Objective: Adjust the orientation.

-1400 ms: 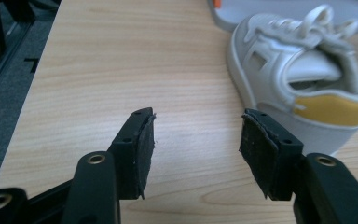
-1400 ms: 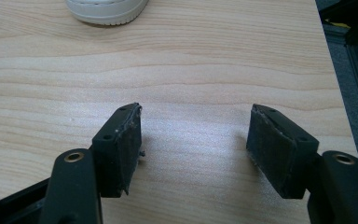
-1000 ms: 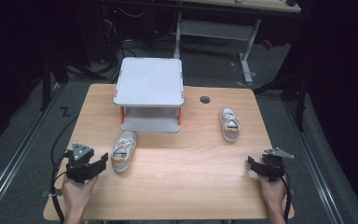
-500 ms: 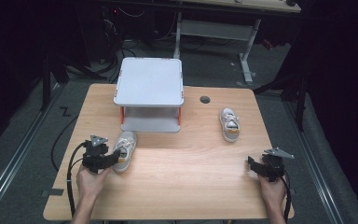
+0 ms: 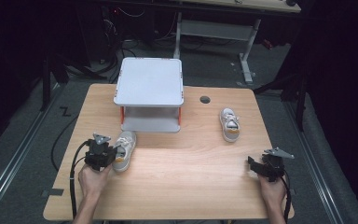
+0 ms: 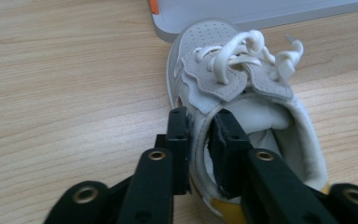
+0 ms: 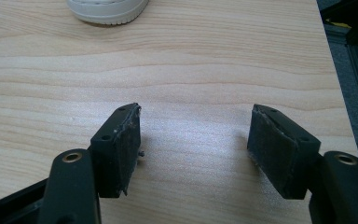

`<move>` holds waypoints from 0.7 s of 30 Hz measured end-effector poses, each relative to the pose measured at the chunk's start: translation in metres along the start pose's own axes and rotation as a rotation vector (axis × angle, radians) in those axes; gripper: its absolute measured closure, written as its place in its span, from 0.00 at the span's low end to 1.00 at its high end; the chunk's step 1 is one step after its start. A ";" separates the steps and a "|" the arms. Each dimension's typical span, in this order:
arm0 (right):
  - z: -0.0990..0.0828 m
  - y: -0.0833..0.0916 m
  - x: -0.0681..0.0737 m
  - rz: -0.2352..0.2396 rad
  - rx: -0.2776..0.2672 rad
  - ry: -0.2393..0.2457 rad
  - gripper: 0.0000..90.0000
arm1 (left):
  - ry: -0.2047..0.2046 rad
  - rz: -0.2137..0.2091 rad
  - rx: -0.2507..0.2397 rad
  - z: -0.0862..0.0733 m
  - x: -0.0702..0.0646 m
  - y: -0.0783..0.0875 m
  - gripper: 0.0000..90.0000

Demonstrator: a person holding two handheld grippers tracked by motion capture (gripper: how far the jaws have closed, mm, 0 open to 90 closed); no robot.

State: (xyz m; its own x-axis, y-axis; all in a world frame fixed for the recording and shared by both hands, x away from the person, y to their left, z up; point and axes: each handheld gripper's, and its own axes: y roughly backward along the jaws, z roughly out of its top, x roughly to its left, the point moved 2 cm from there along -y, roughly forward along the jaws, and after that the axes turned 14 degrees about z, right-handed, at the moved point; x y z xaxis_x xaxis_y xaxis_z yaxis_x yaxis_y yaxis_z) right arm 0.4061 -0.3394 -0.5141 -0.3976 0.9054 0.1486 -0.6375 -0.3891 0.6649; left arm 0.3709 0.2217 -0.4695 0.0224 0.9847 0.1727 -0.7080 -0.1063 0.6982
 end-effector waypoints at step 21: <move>0.000 0.000 0.000 -0.001 0.000 -0.001 0.38 | -0.038 -0.013 -0.052 0.010 -0.023 0.022 0.94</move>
State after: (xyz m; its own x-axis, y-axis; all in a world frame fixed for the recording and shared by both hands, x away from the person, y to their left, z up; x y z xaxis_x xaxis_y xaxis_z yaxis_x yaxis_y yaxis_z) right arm 0.4060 -0.3393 -0.5141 -0.3969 0.9058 0.1487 -0.6376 -0.3886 0.6652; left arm 0.3622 0.1952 -0.4515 0.0582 0.9800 0.1904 -0.7432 -0.0849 0.6637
